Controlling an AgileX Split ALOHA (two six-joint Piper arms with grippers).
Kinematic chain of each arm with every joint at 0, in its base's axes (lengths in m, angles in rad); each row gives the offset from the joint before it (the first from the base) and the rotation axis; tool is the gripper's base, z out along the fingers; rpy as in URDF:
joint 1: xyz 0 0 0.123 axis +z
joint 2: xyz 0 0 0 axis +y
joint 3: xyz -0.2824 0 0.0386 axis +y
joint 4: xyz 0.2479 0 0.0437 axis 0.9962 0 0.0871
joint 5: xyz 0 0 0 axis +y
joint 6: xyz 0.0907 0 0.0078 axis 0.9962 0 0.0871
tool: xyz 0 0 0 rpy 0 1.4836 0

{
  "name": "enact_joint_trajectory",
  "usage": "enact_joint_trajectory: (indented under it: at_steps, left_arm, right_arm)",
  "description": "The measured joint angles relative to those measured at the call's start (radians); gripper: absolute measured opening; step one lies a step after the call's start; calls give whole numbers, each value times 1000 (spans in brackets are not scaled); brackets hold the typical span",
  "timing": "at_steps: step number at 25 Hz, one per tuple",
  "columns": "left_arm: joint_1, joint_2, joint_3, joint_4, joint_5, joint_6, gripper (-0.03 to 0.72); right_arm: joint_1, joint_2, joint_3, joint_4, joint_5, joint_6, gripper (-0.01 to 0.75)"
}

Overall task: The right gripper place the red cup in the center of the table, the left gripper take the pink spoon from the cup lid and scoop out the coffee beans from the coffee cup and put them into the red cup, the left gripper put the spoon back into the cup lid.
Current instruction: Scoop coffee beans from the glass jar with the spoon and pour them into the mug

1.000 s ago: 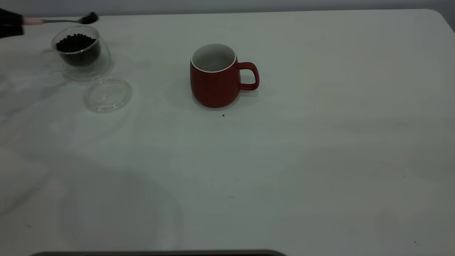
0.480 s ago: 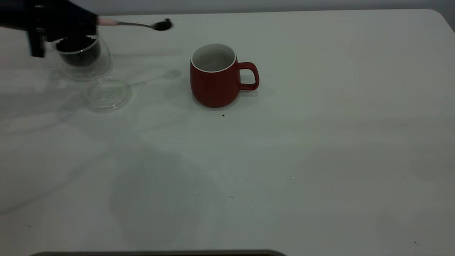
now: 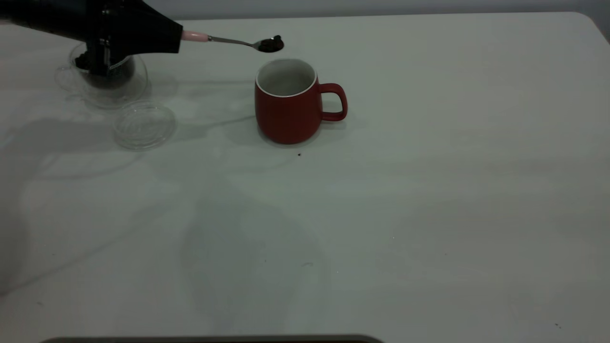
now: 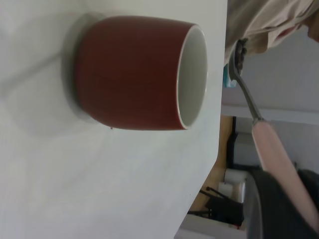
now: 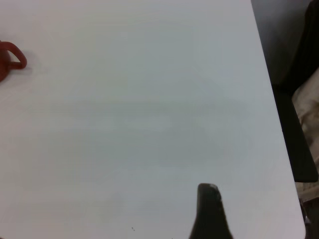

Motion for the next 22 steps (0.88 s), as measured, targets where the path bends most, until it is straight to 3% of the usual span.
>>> enact_joint_trajectory:
  at_steps: [22]
  left_arm:
    - [-26, 0, 0, 0, -76, 248, 129]
  right_arm:
    - [0, 0, 0, 0, 0, 0, 579]
